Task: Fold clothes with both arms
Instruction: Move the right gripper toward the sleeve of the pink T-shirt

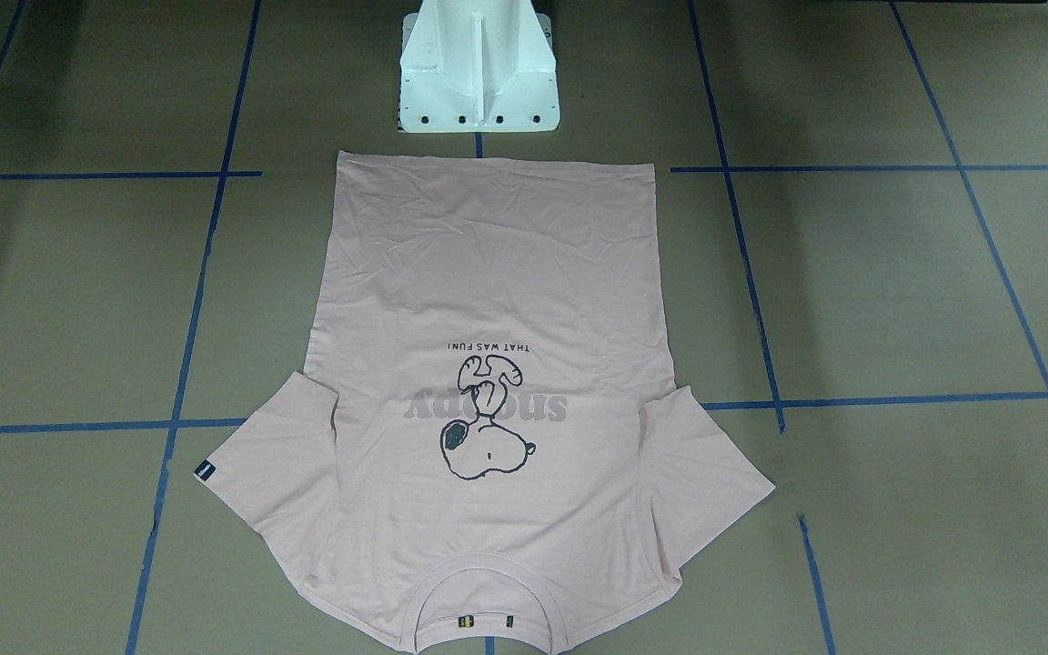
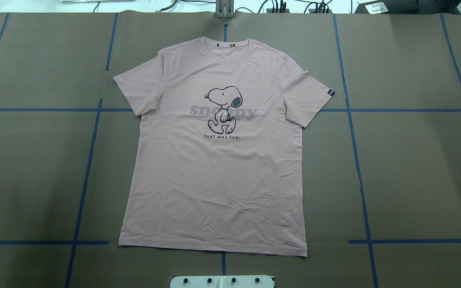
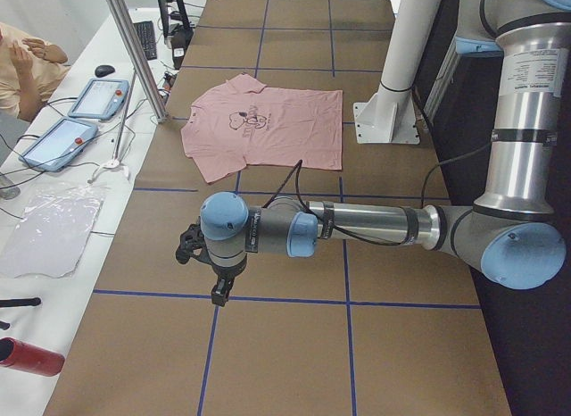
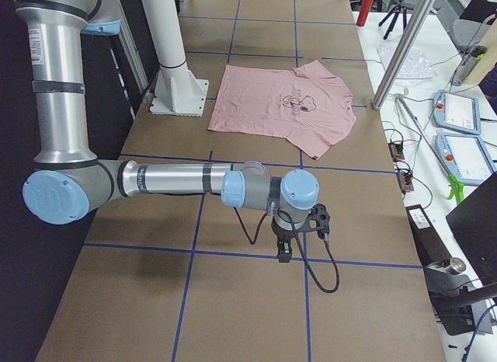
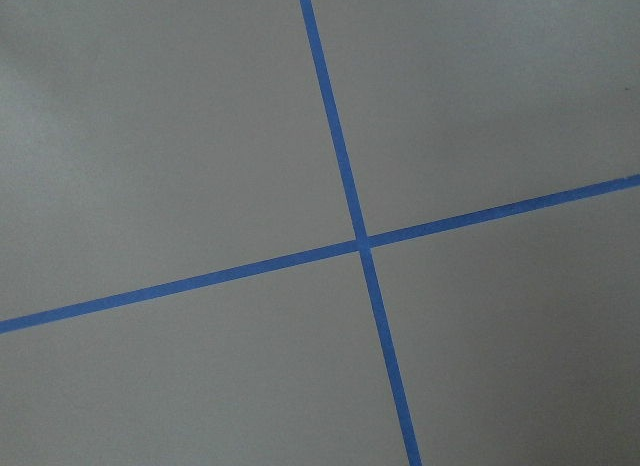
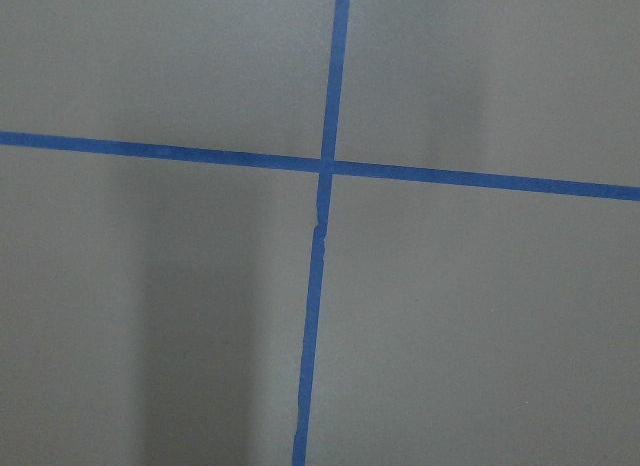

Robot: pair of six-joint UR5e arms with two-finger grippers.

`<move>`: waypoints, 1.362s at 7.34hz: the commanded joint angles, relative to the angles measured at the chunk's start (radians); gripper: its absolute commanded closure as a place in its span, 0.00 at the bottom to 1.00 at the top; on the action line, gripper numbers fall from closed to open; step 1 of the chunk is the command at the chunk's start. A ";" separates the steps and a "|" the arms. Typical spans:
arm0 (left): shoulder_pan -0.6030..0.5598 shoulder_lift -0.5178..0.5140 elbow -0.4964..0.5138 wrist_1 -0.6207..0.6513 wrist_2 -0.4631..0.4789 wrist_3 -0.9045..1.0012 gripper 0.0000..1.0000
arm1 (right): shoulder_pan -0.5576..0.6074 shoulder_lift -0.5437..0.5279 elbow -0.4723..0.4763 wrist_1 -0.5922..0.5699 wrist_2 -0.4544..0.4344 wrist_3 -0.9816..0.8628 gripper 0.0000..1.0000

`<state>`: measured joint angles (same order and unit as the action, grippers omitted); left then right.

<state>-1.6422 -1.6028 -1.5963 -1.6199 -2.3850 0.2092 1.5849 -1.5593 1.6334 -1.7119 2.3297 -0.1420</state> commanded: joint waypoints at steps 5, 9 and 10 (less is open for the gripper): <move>0.010 0.007 -0.036 -0.008 -0.032 -0.220 0.00 | -0.016 -0.028 0.008 0.011 0.130 0.005 0.00; 0.010 0.037 -0.149 -0.026 -0.098 -0.220 0.00 | -0.213 0.016 0.002 0.229 0.220 0.256 0.00; 0.012 0.088 -0.196 -0.028 -0.130 -0.220 0.00 | -0.273 0.107 -0.051 0.283 0.206 0.415 0.00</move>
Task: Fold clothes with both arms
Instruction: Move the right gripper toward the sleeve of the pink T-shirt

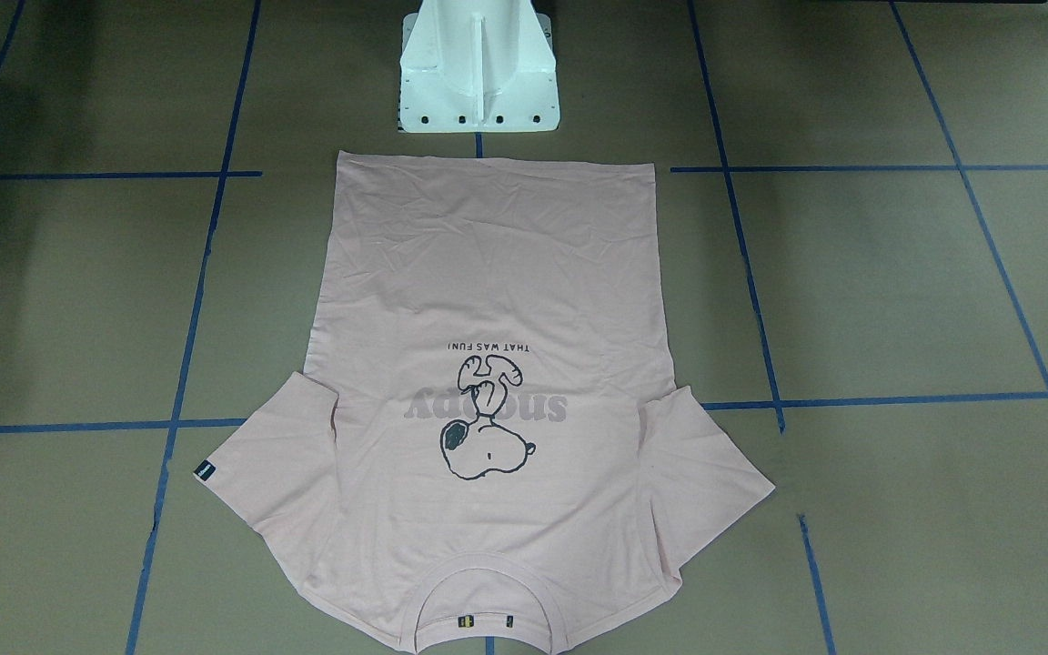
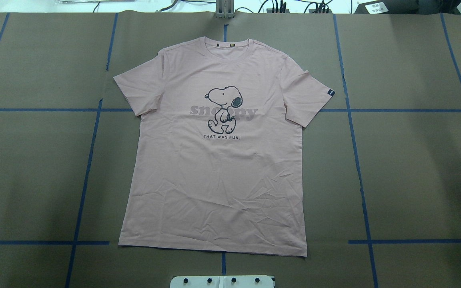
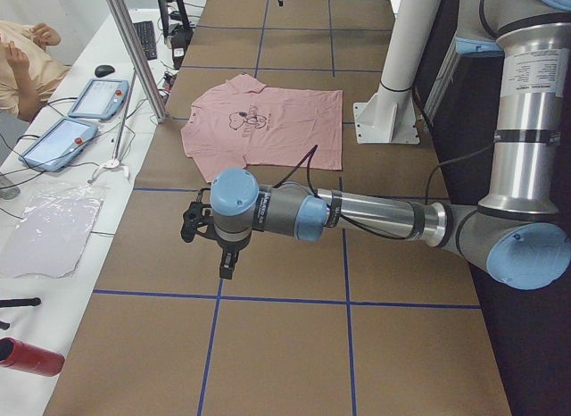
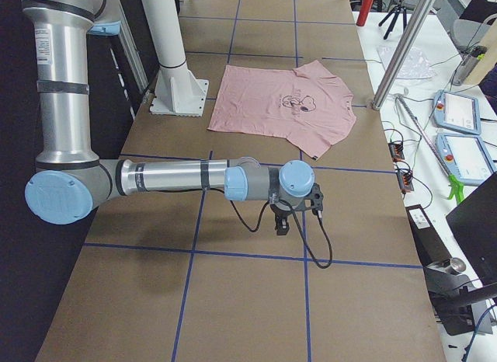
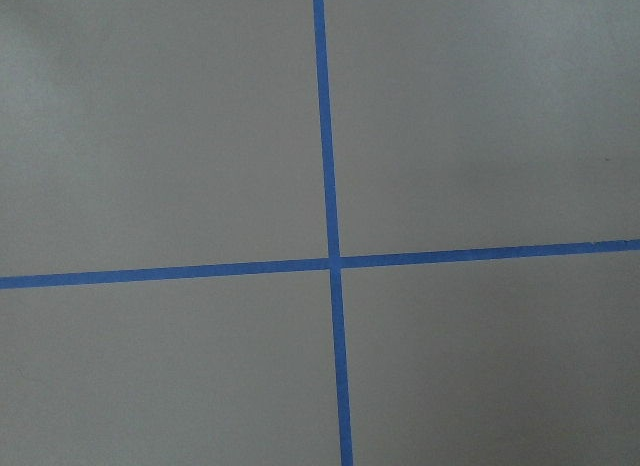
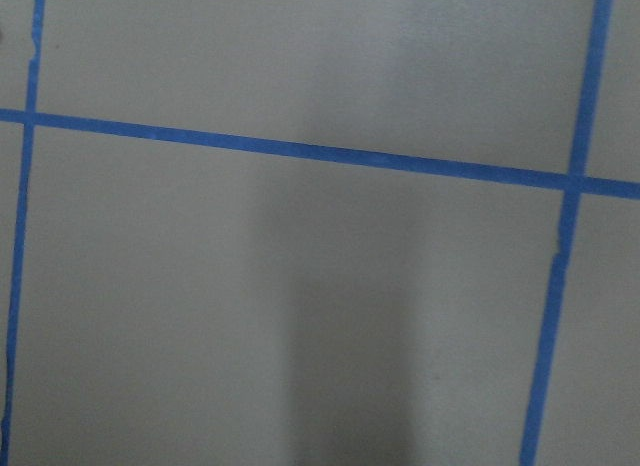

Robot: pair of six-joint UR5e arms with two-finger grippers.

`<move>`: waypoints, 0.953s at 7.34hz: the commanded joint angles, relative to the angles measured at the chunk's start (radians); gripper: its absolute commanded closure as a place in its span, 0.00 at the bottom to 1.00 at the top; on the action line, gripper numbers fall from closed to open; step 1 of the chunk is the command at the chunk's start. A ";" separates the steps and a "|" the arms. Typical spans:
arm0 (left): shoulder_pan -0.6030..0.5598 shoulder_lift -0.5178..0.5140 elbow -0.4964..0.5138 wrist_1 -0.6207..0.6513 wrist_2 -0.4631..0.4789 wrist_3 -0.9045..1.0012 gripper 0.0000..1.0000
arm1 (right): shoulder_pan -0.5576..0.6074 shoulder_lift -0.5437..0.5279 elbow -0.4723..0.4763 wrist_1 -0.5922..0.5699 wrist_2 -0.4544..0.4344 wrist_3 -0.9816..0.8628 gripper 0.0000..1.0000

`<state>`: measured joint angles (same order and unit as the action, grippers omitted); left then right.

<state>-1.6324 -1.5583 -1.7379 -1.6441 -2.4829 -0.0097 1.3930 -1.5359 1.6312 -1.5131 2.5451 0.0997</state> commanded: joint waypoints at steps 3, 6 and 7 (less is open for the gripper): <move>0.014 0.050 -0.054 -0.046 -0.036 0.000 0.00 | -0.285 0.355 -0.175 0.261 -0.199 0.695 0.00; 0.017 0.052 -0.051 -0.081 -0.036 -0.001 0.00 | -0.460 0.517 -0.353 0.493 -0.463 1.162 0.09; 0.016 0.052 -0.054 -0.083 -0.037 -0.001 0.00 | -0.482 0.528 -0.381 0.495 -0.485 1.169 0.11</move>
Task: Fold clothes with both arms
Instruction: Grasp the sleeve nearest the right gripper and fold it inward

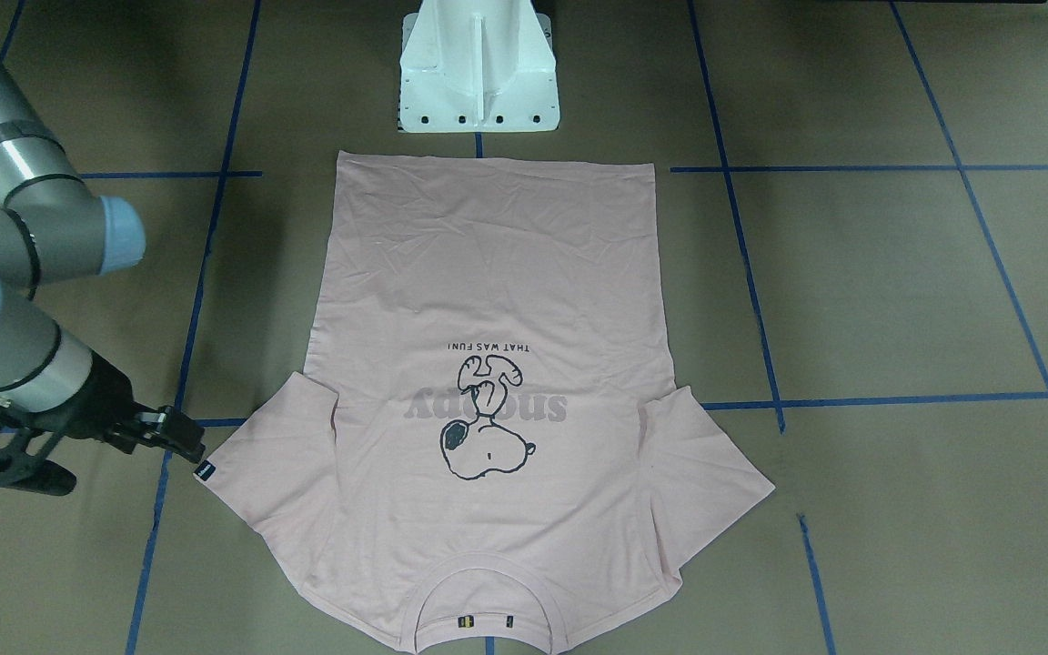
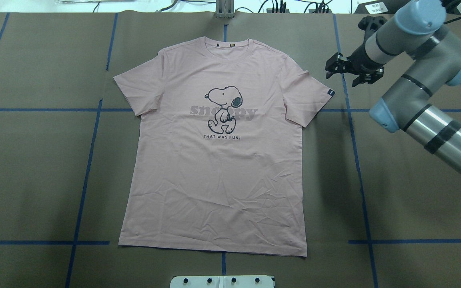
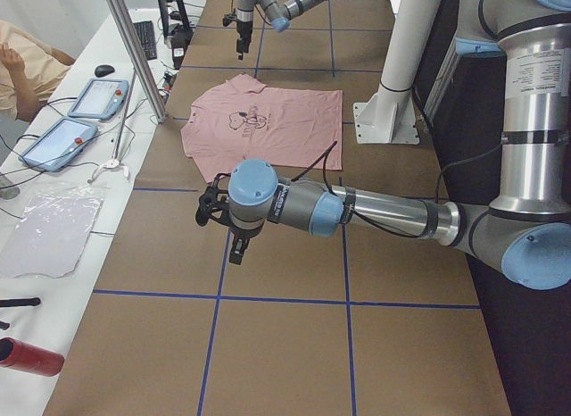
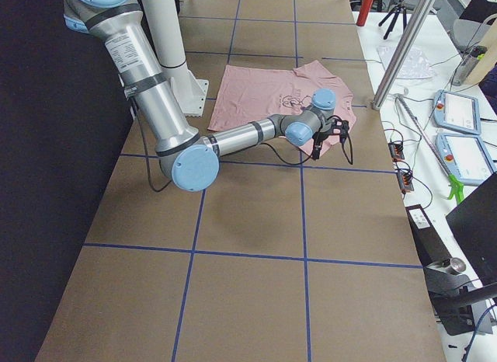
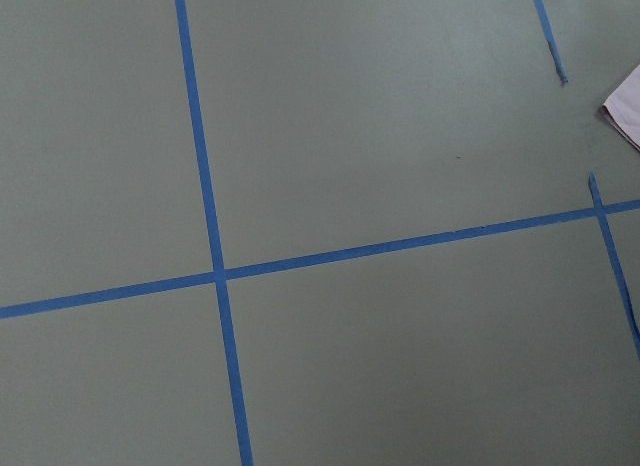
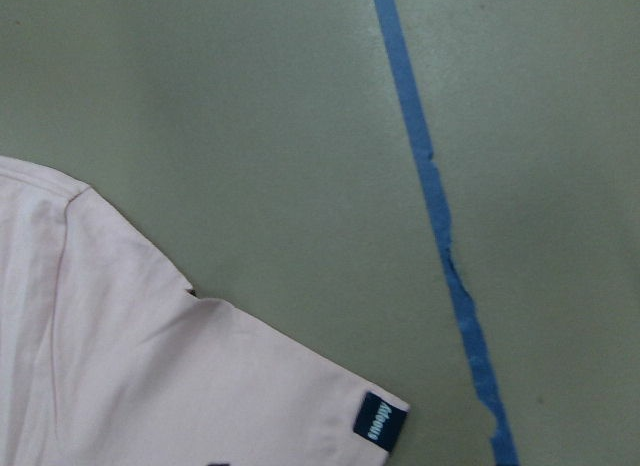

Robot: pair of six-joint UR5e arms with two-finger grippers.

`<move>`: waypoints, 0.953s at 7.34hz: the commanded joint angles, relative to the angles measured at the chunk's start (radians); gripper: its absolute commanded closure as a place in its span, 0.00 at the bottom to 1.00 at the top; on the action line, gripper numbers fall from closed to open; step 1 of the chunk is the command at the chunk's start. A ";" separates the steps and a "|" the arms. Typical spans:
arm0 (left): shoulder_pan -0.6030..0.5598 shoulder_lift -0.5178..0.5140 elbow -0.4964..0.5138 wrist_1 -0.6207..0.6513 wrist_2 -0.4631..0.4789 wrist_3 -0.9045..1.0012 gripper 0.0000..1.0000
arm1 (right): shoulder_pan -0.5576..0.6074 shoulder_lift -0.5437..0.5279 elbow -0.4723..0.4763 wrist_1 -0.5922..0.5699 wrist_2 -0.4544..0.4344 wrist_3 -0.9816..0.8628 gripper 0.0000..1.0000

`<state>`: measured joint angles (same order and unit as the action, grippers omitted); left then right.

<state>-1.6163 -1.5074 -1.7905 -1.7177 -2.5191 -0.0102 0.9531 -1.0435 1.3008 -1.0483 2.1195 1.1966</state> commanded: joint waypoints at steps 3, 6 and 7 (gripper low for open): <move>0.001 -0.004 0.008 -0.025 -0.001 -0.001 0.00 | -0.059 0.031 -0.077 0.027 -0.104 0.071 0.17; 0.001 -0.004 0.008 -0.025 -0.001 -0.001 0.00 | -0.077 0.020 -0.081 0.025 -0.147 0.072 0.31; 0.001 -0.004 0.008 -0.025 -0.001 -0.001 0.00 | -0.079 0.020 -0.083 0.027 -0.147 0.072 0.50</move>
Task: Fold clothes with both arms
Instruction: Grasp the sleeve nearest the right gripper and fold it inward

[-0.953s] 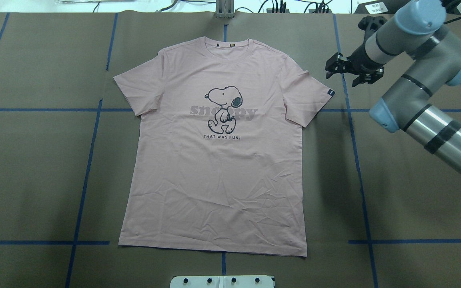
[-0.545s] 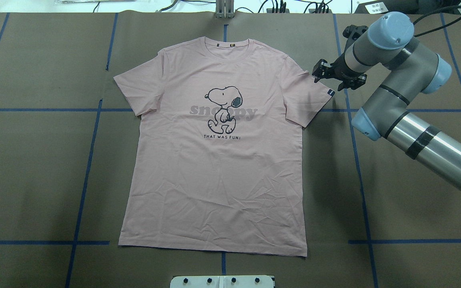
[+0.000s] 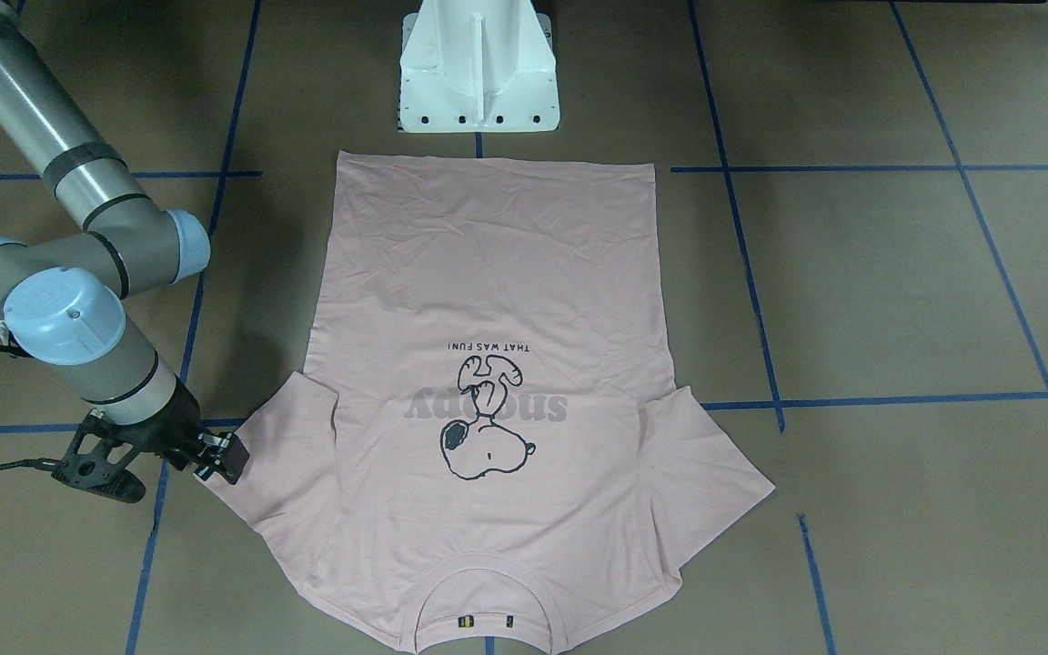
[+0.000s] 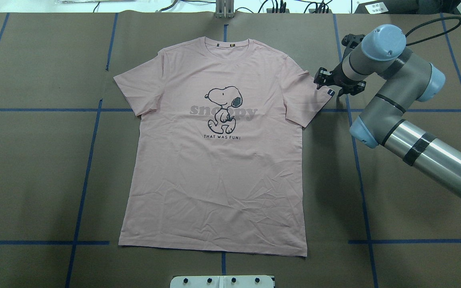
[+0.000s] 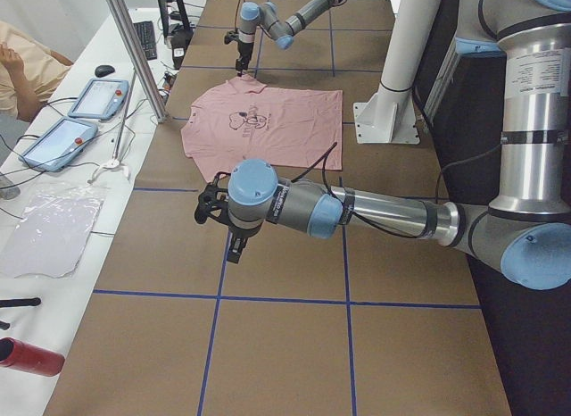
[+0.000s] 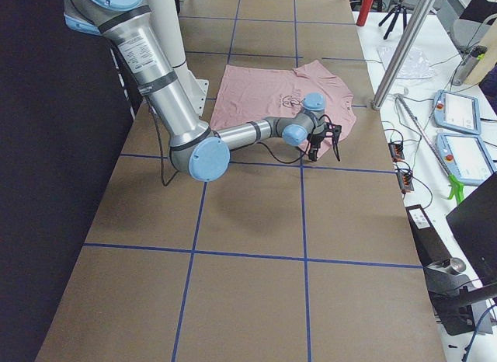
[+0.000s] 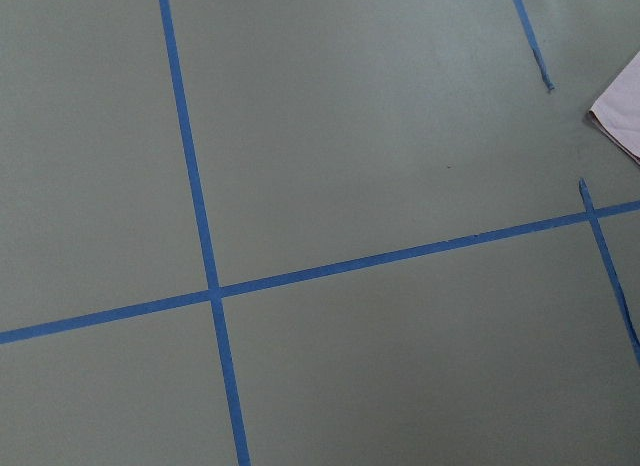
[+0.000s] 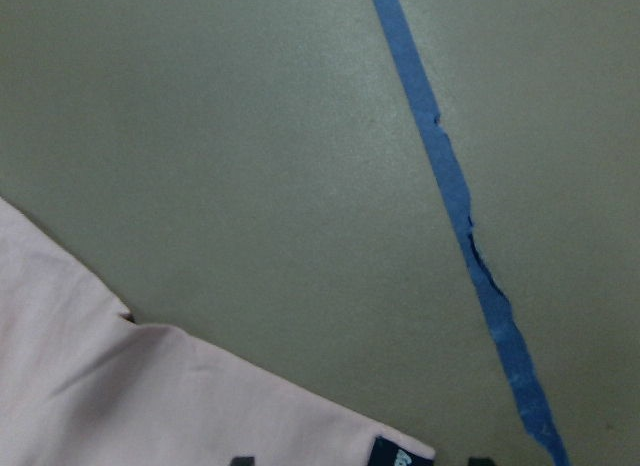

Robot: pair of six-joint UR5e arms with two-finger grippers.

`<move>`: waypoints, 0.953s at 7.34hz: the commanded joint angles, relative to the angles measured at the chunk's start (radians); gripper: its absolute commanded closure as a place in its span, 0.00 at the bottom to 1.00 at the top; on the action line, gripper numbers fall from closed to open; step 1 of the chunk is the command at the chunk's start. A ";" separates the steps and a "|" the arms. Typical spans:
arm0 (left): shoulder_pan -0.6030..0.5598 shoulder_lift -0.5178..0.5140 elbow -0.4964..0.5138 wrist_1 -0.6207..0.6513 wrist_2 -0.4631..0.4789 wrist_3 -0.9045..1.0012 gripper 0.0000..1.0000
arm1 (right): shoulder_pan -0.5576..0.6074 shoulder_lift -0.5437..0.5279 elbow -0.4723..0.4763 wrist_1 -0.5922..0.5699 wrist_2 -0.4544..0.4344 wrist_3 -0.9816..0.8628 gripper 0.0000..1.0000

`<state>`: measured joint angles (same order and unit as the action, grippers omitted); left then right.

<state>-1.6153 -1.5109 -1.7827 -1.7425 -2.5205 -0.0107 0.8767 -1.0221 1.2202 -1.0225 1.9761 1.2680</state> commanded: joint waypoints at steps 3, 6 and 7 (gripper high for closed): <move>0.002 0.000 0.000 0.000 -0.001 -0.003 0.00 | -0.002 -0.006 -0.001 0.004 -0.006 -0.009 1.00; 0.002 -0.002 0.000 -0.003 -0.001 -0.034 0.00 | -0.001 0.000 0.021 -0.002 0.001 -0.010 1.00; 0.002 -0.002 0.000 -0.003 -0.001 -0.034 0.00 | -0.002 0.013 0.038 -0.007 0.004 0.002 1.00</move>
<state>-1.6138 -1.5124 -1.7828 -1.7455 -2.5219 -0.0426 0.8748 -1.0198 1.2390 -1.0237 1.9757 1.2601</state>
